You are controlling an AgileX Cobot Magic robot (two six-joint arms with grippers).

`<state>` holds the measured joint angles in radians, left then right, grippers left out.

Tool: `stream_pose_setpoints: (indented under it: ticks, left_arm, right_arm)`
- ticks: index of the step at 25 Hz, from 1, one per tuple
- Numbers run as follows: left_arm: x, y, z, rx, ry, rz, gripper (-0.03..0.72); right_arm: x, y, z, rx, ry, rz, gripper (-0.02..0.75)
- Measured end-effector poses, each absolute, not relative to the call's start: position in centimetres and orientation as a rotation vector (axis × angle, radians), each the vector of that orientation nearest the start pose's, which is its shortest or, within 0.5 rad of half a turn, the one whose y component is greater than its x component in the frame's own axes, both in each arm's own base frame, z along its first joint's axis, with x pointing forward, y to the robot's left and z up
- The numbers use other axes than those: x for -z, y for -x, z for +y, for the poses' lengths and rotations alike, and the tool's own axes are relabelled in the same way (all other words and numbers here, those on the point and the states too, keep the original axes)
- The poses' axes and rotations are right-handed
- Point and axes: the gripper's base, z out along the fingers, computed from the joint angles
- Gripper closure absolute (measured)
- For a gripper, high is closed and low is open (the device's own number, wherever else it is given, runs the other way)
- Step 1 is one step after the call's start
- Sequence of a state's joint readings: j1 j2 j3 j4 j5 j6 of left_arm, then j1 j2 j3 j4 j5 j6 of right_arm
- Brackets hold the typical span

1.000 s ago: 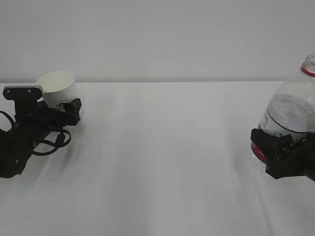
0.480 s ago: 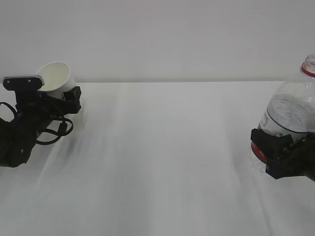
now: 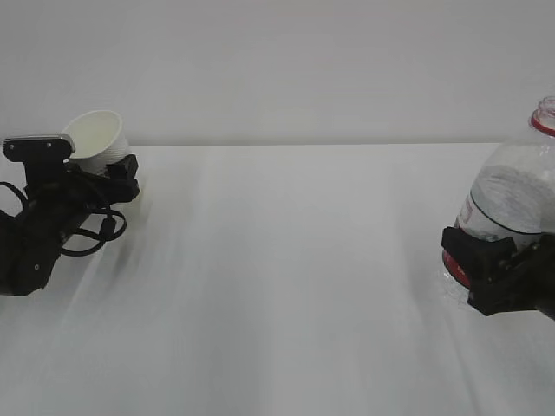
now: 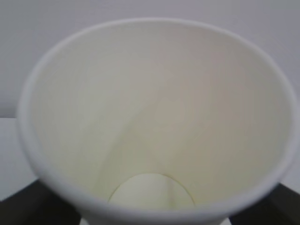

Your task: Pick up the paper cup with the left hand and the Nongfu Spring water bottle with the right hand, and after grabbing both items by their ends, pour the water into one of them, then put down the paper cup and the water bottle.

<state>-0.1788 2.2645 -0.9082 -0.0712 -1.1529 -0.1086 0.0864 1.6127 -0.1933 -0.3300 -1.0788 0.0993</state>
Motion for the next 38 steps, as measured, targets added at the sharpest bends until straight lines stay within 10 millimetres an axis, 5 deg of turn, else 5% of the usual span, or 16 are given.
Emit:
stream_pose_setpoints:
  ticks: [14, 38]
  left_arm:
    - [-7.2, -39.0, -6.7, 0.195, -0.013, 1.691, 0.082]
    - [-8.4, -38.1, -9.4, 0.405, -0.310, 1.742, 0.146]
  right_arm:
    - [-14.1, -21.2, 4.4, -0.285, 0.337, 1.814, 0.287]
    - [-14.1, -21.2, 4.4, -0.284, 0.335, 1.814, 0.287]
